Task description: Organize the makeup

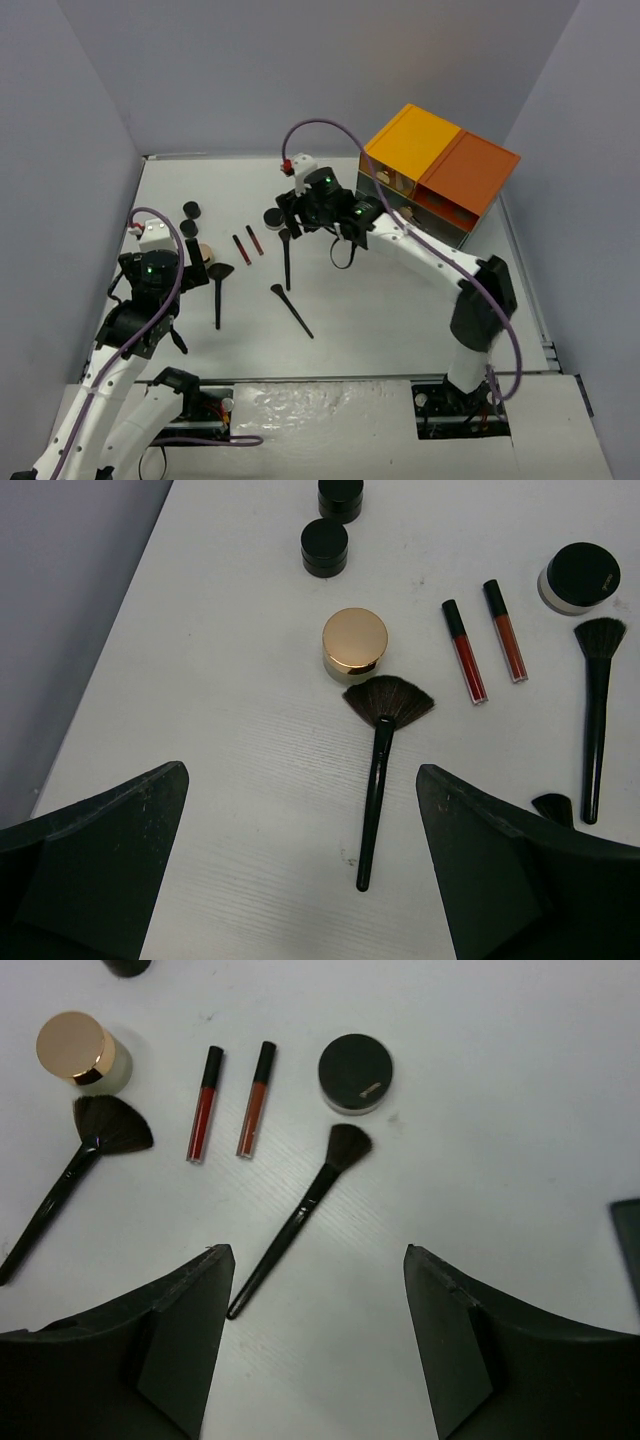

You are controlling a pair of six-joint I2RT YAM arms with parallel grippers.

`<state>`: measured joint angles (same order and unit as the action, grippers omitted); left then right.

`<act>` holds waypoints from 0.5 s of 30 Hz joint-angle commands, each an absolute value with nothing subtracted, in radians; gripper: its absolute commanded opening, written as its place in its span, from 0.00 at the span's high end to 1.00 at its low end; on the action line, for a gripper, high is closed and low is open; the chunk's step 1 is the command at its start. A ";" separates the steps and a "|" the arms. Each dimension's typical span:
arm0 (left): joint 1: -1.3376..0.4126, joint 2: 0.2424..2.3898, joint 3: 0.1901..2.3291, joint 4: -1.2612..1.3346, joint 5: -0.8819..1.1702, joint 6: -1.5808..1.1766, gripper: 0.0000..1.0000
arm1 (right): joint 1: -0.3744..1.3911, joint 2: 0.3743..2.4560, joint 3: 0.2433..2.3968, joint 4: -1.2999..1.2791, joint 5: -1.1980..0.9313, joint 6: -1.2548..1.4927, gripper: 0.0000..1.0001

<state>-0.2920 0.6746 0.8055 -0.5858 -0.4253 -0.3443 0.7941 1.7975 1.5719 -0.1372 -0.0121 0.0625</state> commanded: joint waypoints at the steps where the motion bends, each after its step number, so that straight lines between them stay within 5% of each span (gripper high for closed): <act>1: -0.281 0.676 0.822 -0.536 -0.449 -0.348 0.03 | 0.851 1.932 1.696 -0.004 -0.011 0.106 0.34; 15: -0.284 0.692 0.824 -0.549 -0.456 -0.354 0.03 | 0.897 2.314 1.856 0.179 0.073 0.135 0.46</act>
<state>-0.2874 0.6753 0.8051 -0.5891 -0.4384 -0.3450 0.8990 2.3051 1.8025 0.0642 0.0046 0.1163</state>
